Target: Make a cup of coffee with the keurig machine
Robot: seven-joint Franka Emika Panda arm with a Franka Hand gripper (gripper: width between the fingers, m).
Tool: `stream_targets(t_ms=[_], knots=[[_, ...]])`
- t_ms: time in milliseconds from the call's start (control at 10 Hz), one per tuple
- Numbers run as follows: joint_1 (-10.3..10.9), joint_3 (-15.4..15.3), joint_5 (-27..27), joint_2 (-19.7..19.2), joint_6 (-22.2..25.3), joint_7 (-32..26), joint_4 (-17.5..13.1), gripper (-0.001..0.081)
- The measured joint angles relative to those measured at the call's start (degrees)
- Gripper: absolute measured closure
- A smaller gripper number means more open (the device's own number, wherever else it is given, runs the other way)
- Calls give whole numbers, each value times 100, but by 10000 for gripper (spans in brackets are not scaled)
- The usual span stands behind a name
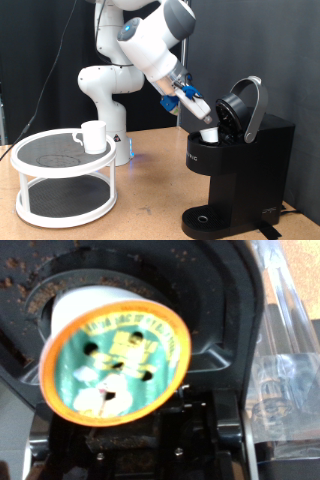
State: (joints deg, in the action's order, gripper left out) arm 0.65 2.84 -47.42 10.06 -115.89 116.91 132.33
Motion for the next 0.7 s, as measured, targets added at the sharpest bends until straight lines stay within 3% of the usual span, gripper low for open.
stream_targets(t_ms=[300,700], knots=[[1,-50,201,64,-113,60,107,72],[17,-301,254,-19,-689,216,370,72]])
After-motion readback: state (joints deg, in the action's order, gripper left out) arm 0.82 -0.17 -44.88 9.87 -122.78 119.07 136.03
